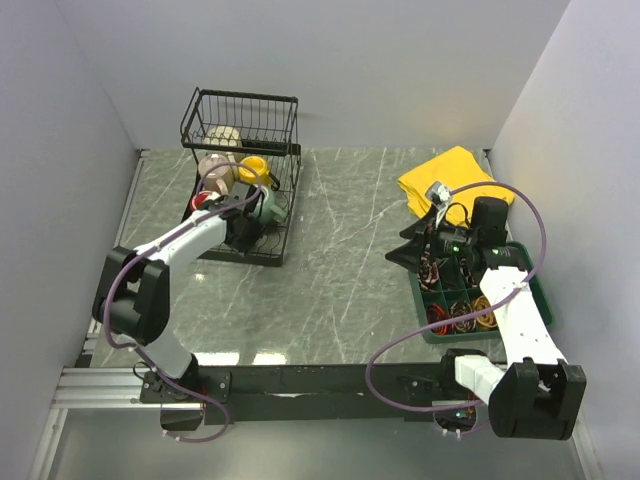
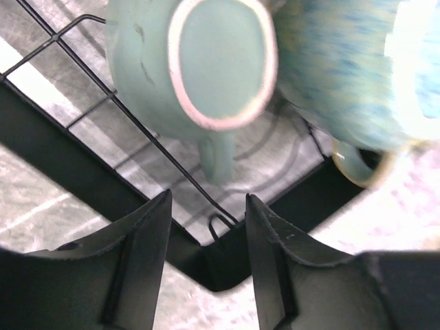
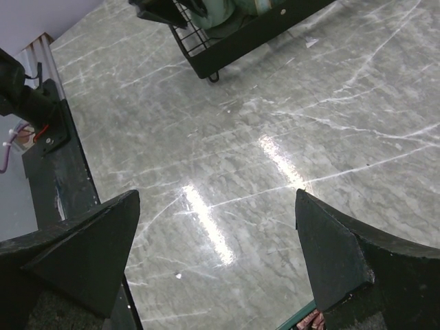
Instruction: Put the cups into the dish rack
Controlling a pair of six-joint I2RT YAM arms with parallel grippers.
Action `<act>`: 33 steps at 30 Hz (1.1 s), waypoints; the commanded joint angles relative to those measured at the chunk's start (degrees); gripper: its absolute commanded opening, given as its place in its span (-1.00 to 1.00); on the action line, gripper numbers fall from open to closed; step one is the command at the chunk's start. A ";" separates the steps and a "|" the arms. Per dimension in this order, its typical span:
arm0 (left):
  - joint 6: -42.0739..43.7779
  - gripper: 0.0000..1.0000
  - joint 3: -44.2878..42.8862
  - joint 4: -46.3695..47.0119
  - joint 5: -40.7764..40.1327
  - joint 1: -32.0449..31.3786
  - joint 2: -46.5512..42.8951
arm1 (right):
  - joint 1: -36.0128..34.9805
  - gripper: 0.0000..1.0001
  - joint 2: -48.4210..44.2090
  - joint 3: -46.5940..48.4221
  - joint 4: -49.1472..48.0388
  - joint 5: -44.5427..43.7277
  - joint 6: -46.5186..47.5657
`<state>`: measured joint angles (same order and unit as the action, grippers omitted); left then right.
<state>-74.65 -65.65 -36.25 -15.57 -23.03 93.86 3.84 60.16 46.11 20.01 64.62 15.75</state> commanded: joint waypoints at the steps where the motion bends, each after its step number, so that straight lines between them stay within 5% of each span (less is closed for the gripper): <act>1: 1.87 0.11 -3.61 -0.57 0.54 0.09 -8.68 | 1.26 0.99 0.04 2.93 1.26 0.69 2.35; 10: 16.80 0.99 3.41 7.32 7.92 0.61 -28.87 | 6.70 1.00 -7.07 1.53 -0.23 -5.02 4.03; 22: 40.18 0.93 5.45 2.77 3.29 0.70 -60.00 | 10.58 1.00 -17.61 11.19 7.15 -35.06 -2.20; 33: 45.47 0.93 -0.18 -5.05 -3.23 0.70 -68.72 | 10.67 1.00 -22.81 18.93 11.10 -56.88 -19.96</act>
<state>-32.49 -63.35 -38.11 -16.32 -22.57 25.98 14.15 36.53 61.98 28.86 16.91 2.28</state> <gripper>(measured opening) 0.966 0.998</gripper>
